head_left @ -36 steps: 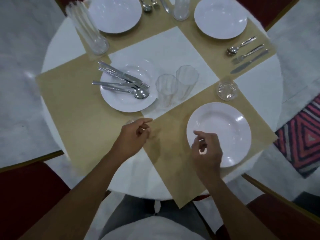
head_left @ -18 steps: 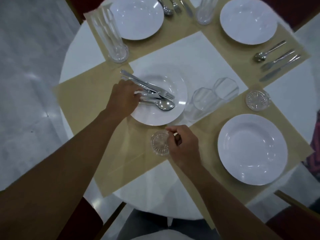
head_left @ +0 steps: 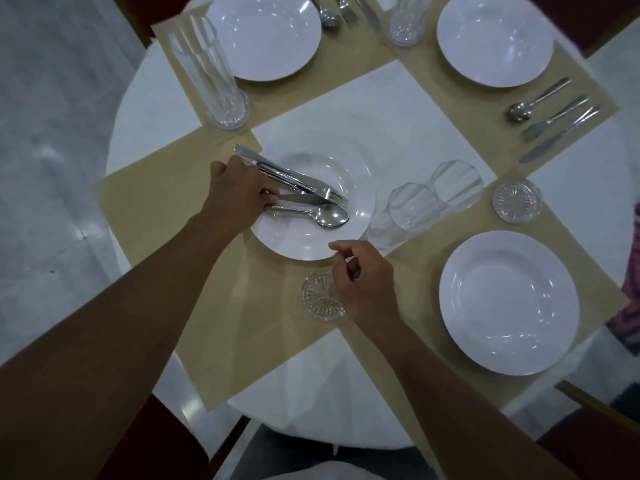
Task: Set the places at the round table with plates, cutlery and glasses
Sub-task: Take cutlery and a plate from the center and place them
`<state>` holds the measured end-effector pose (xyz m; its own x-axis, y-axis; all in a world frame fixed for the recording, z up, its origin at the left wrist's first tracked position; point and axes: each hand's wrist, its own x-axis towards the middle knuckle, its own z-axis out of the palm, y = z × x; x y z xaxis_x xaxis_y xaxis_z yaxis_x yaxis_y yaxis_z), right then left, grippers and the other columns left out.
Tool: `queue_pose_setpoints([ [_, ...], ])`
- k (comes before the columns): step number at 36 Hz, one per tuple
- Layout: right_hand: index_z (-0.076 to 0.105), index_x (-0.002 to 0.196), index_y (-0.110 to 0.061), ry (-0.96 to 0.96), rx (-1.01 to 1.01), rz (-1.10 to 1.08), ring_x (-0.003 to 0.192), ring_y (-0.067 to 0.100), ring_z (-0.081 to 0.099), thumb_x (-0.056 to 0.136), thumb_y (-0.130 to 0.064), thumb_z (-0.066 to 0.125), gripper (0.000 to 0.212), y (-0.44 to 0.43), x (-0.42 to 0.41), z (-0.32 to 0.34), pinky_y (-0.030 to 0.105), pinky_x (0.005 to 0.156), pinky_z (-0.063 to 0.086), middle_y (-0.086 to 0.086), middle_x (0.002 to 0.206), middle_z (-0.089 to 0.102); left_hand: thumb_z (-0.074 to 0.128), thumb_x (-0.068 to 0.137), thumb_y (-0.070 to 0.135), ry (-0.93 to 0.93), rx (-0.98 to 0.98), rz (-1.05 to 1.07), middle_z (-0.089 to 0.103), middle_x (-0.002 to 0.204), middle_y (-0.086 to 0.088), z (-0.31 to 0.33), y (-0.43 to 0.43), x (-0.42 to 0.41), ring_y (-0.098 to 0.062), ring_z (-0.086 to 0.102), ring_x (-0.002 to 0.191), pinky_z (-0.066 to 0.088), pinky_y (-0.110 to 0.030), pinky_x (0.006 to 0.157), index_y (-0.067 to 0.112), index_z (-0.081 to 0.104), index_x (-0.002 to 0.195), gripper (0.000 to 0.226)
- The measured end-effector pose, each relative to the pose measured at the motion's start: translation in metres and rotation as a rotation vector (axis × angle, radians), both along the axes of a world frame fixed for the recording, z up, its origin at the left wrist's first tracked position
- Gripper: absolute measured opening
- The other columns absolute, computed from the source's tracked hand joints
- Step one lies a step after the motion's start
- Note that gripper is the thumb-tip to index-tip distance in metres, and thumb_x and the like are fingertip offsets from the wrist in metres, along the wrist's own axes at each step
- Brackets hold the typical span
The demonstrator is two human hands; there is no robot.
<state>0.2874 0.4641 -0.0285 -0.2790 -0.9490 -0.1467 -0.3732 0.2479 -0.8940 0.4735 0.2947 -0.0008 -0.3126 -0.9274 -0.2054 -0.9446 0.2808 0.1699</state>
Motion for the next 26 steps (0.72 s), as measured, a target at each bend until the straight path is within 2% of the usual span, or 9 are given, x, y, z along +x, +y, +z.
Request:
queue_pose_setpoints([
  [3, 0.073, 0.106, -0.025, -0.016, 0.018, 0.002, 0.062, 0.005, 0.056, 0.094, -0.009, 0.059, 0.024, -0.007, 0.005, -0.001, 0.007, 0.064, 0.04, -0.018, 0.076, 0.058, 0.06, 0.092, 0.032, 0.006, 0.015, 0.0, 0.07, 0.089, 0.01, 0.0, 0.0, 0.007, -0.025, 0.041, 0.109, 0.023, -0.04, 0.088, 0.033, 0.076, 0.09, 0.016],
  [7, 0.074, 0.104, -0.023, -0.048, 0.03, 0.002, 0.062, 0.002, 0.056, 0.093, -0.008, 0.059, 0.024, -0.017, 0.014, 0.001, 0.005, 0.062, 0.04, -0.016, 0.079, 0.062, 0.061, 0.093, 0.032, 0.056, 0.013, 0.018, 0.066, 0.079, 0.011, 0.0, 0.002, 0.02, -0.024, 0.04, 0.108, 0.019, -0.037, 0.083, 0.037, 0.077, 0.093, 0.016],
  [13, 0.075, 0.105, -0.024, -0.131, 0.103, -0.043, 0.057, 0.003, 0.055, 0.092, -0.011, 0.058, 0.024, -0.037, 0.029, 0.003, 0.009, 0.059, 0.043, -0.012, 0.076, 0.064, 0.058, 0.096, 0.03, 0.099, -0.035, 0.09, 0.06, 0.079, 0.006, -0.004, 0.017, 0.046, -0.028, 0.04, 0.104, 0.018, -0.036, 0.079, 0.037, 0.075, 0.095, 0.019],
  [15, 0.075, 0.103, -0.025, -0.144, 0.154, -0.075, 0.06, 0.004, 0.062, 0.091, -0.014, 0.058, 0.024, -0.047, 0.035, 0.004, 0.015, 0.061, 0.049, -0.009, 0.076, 0.067, 0.057, 0.097, 0.032, 0.119, -0.046, 0.146, 0.059, 0.08, 0.006, -0.006, 0.024, 0.053, -0.029, 0.04, 0.105, 0.017, -0.035, 0.077, 0.036, 0.074, 0.096, 0.017],
  [17, 0.075, 0.099, -0.028, -0.158, 0.215, -0.097, 0.07, 0.012, 0.07, 0.09, -0.016, 0.057, 0.024, -0.058, 0.041, 0.006, 0.03, 0.072, 0.058, -0.006, 0.08, 0.072, 0.055, 0.097, 0.035, 0.136, -0.057, 0.212, 0.062, 0.083, 0.006, -0.008, 0.033, 0.058, -0.03, 0.041, 0.105, 0.02, -0.037, 0.078, 0.034, 0.071, 0.097, 0.016],
  [19, 0.071, 0.085, -0.035, -0.151, 0.253, -0.117, 0.072, 0.018, 0.073, 0.089, -0.017, 0.056, 0.024, -0.068, 0.047, 0.009, 0.041, 0.077, 0.061, -0.004, 0.079, 0.074, 0.053, 0.098, 0.036, 0.161, -0.057, 0.287, 0.066, 0.09, 0.005, -0.01, 0.042, 0.06, -0.03, 0.042, 0.107, 0.025, -0.039, 0.082, 0.032, 0.069, 0.1, 0.017],
  [22, 0.067, 0.075, -0.035, -0.226, 0.296, -0.182, 0.055, 0.012, 0.072, 0.093, -0.017, 0.054, 0.029, -0.083, 0.055, 0.013, 0.038, 0.061, 0.062, -0.002, 0.075, 0.075, 0.052, 0.098, 0.033, 0.229, -0.059, 0.37, 0.069, 0.094, 0.004, -0.013, 0.056, 0.061, -0.03, 0.044, 0.105, 0.029, -0.041, 0.089, 0.027, 0.067, 0.101, 0.016],
  [24, 0.071, 0.078, -0.023, -0.305, 0.339, -0.267, 0.047, 0.011, 0.068, 0.095, -0.015, 0.055, 0.025, -0.094, 0.061, 0.013, 0.026, 0.044, 0.052, 0.003, 0.07, 0.075, 0.051, 0.099, 0.031, 0.293, -0.055, 0.401, 0.069, 0.091, 0.002, -0.015, 0.065, 0.061, -0.029, 0.048, 0.101, 0.032, -0.04, 0.089, 0.024, 0.066, 0.102, 0.016],
  [26, 0.072, 0.085, -0.006, -0.448, 0.405, -0.381, 0.045, 0.013, 0.065, 0.095, -0.011, 0.055, 0.02, -0.106, 0.066, 0.011, 0.019, 0.041, 0.046, 0.011, 0.07, 0.074, 0.052, 0.098, 0.03, 0.362, -0.049, 0.425, 0.068, 0.088, 0.001, -0.016, 0.074, 0.059, -0.028, 0.051, 0.095, 0.037, -0.04, 0.088, 0.021, 0.065, 0.102, 0.017],
])
